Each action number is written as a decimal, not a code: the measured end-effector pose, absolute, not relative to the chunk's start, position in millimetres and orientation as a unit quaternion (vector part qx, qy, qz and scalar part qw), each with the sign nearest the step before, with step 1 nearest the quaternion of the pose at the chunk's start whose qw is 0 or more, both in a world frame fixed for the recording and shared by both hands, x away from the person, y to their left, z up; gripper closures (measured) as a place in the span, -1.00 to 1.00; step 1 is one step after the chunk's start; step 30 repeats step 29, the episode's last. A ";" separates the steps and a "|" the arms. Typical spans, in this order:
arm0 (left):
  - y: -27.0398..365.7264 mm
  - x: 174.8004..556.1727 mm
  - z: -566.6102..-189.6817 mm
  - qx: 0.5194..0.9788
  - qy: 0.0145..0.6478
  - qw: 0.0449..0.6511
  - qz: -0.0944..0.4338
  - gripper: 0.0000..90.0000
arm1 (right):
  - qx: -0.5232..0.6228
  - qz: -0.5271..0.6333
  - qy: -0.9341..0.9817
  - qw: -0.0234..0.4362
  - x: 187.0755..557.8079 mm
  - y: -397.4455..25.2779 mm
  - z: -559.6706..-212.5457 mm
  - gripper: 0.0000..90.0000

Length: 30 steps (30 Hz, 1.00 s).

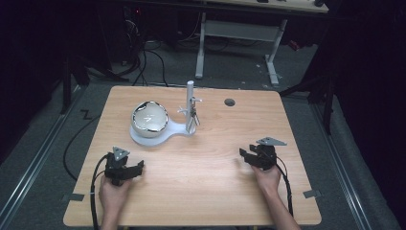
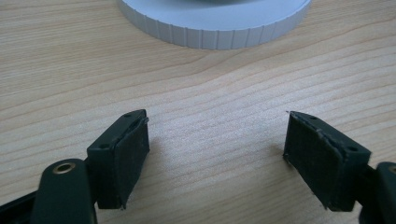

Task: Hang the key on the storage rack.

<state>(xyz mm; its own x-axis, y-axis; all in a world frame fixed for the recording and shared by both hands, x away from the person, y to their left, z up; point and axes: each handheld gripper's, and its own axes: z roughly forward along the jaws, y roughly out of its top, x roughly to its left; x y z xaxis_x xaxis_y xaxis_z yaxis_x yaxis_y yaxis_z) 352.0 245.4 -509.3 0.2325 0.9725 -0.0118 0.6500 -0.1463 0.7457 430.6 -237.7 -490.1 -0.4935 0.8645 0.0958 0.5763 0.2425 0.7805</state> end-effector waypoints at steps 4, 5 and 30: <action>245.4 352.0 -509.3 0.715 0.567 0.324 0.249 -0.50 | 0.470 0.389 0.772 0.180 432.4 -234.5 -495.3 0.02; 245.4 352.0 -509.3 0.715 0.567 0.324 0.249 -0.50 | 0.473 0.387 0.771 0.179 432.6 -233.6 -496.6 0.01; 245.4 351.7 -509.4 0.715 0.567 0.324 0.249 -0.50 | 0.454 0.345 0.794 0.211 432.5 -217.7 -504.3 -0.12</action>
